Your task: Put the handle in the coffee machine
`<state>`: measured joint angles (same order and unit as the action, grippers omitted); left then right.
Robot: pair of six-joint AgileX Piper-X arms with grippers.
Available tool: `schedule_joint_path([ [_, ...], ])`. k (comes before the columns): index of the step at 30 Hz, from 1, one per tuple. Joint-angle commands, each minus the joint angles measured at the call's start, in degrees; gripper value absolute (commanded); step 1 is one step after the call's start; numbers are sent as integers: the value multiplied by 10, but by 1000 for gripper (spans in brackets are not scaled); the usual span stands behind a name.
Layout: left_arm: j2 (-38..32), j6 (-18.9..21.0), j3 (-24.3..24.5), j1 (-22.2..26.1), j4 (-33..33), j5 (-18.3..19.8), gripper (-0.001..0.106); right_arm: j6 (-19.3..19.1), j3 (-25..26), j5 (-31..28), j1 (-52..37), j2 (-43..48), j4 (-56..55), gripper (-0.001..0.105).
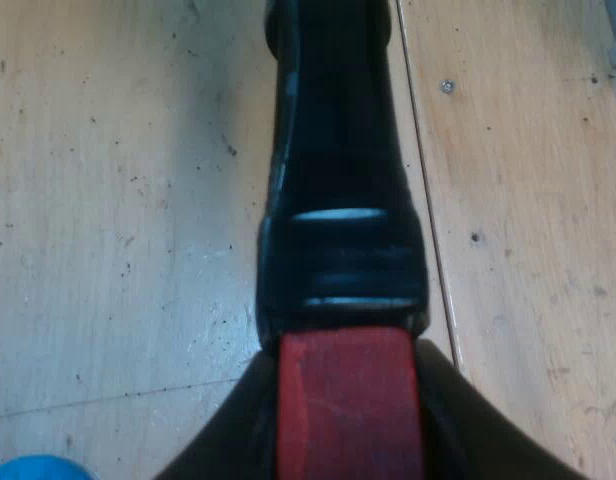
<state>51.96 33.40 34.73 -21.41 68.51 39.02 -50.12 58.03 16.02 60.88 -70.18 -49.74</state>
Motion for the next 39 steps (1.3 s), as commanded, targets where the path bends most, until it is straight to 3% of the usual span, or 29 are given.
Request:
schedule_joint_path([
  [1,0,-13,4,-2,12,17,0,-11,11,4,-1,8,15,0],
  [4,0,-13,4,-2,12,37,0,-11,11,2,-1,8,15,3],
  [5,0,-13,4,-2,12,43,0,-14,11,-4,-1,8,15,10],
  [8,0,-12,4,-2,12,47,0,-22,11,-9,-1,8,25,40],
  [10,0,-12,4,-2,12,47,0,-28,11,-21,-1,8,34,72],
  [12,0,-12,4,-2,12,48,0,-46,11,-30,-1,8,42,91],
  [22,0,27,4,-2,8,79,0,-54,11,-125,-1,8,45,93],
  [29,0,40,4,44,6,87,0,-115,34,-256,22,15,46,93],
  [31,0,47,4,59,3,86,0,-116,37,-297,42,15,47,93],
  [34,0,61,4,89,-2,99,0,-116,37,-371,80,15,49,83],
  [36,0,71,4,114,-10,102,0,-116,37,-425,104,15,49,69],
  [39,0,77,4,144,-22,104,0,-118,37,-466,121,15,58,59],
])
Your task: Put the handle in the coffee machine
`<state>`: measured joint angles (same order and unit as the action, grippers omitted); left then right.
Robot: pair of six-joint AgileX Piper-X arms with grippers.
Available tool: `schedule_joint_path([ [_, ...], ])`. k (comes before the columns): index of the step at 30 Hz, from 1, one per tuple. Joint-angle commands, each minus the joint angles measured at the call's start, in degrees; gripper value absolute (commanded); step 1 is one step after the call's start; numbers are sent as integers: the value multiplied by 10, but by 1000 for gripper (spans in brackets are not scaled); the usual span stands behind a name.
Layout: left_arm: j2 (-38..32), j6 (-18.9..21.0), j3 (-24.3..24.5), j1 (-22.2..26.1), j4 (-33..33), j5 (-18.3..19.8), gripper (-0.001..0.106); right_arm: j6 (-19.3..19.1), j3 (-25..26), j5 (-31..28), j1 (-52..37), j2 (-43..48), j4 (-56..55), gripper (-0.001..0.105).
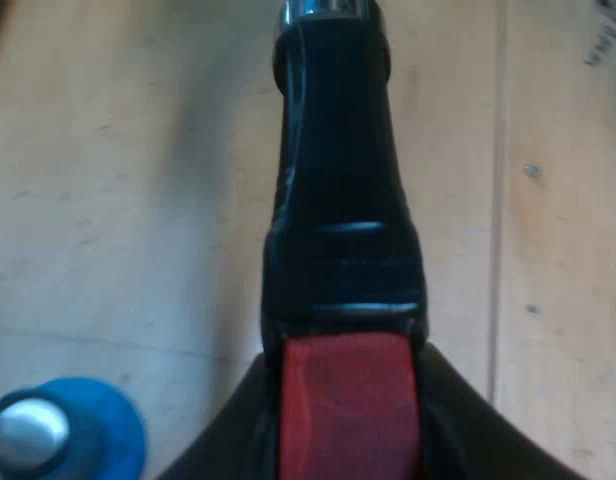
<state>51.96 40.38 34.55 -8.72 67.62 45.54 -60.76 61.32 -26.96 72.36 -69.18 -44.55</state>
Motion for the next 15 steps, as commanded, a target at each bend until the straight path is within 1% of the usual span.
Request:
schedule_joint_path([
  [1,0,9,6,25,-21,39,0,-12,3,-44,8,5,9,58],
  [2,0,11,6,34,-29,39,0,-21,3,-67,13,3,18,58],
  [3,0,17,6,46,-42,42,0,-38,3,-89,17,1,33,58],
  [6,0,22,6,67,-58,47,0,-78,1,-116,22,-10,82,58],
  [8,4,22,6,80,-68,47,0,-96,1,-124,22,-19,114,58],
  [9,8,22,6,88,-74,47,0,-109,1,-140,22,-27,134,58],
  [10,12,22,6,95,-78,47,0,-115,1,-149,22,-31,141,58],
  [12,29,26,6,114,-96,47,0,-124,1,-186,22,-48,175,58],
  [15,51,27,6,135,-124,58,0,-128,1,-206,22,-74,214,58],
])
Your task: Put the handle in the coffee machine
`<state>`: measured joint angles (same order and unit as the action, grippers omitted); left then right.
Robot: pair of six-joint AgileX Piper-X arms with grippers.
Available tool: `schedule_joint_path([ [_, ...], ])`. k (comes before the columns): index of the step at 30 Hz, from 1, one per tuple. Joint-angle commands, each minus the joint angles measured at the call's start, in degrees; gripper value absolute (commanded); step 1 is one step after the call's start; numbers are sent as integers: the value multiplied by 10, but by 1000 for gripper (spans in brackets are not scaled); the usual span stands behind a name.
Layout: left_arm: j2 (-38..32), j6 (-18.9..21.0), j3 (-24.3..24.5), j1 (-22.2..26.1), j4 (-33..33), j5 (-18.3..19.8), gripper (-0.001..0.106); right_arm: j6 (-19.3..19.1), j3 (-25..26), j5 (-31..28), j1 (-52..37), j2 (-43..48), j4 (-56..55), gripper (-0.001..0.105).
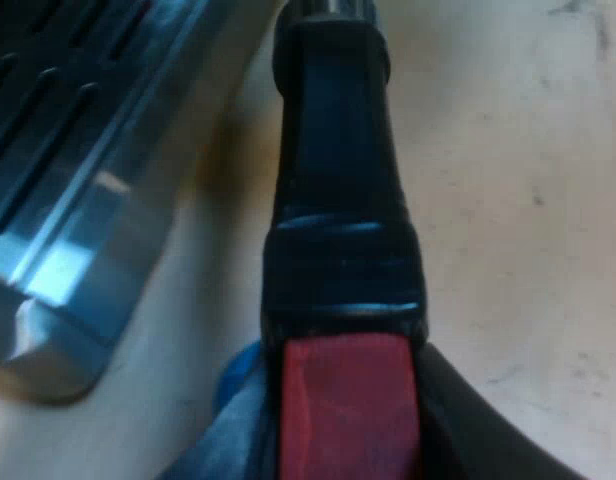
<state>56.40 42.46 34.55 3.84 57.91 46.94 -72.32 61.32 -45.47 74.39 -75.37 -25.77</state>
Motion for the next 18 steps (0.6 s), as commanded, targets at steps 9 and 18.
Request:
schedule_joint_path([
  [9,63,28,6,15,-102,42,0,-24,1,-54,1,-87,122,58],
  [18,110,53,22,52,-161,45,0,-94,1,-64,1,-134,241,54],
])
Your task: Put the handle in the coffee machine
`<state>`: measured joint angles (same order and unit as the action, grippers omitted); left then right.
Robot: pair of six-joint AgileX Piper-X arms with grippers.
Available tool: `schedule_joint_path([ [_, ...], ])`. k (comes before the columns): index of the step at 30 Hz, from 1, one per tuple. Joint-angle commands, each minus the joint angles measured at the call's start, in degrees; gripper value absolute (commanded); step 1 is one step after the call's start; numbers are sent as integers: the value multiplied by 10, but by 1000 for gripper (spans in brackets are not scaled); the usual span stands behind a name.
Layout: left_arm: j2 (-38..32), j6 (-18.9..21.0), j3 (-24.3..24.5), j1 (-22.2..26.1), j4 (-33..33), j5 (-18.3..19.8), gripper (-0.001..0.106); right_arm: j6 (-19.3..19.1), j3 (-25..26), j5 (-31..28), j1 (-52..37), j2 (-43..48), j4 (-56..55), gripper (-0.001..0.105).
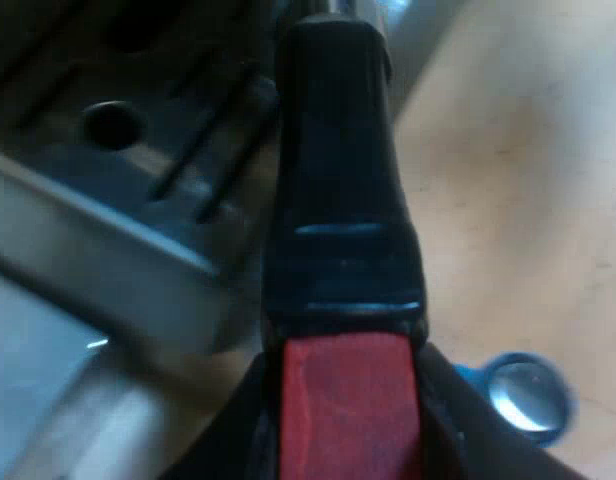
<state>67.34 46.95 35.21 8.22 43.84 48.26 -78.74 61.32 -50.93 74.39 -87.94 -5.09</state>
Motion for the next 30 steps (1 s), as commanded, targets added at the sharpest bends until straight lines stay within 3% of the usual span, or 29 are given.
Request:
schedule_joint_path([
  [1,2,8,19,12,-20,32,0,-36,1,-9,0,-11,41,54],
  [9,12,-3,47,15,-20,49,0,-100,1,-29,-11,-49,149,54],
  [19,11,-23,47,15,-21,49,0,-93,-5,-29,-13,-49,163,54],
  [22,11,-22,47,15,-21,49,0,-93,-31,-31,-16,-49,212,54],
  [26,11,-22,47,15,-24,42,0,-103,-88,-77,-17,-49,304,54],
  [30,11,-27,47,12,-25,43,0,-139,-102,-68,-24,-55,332,52],
])
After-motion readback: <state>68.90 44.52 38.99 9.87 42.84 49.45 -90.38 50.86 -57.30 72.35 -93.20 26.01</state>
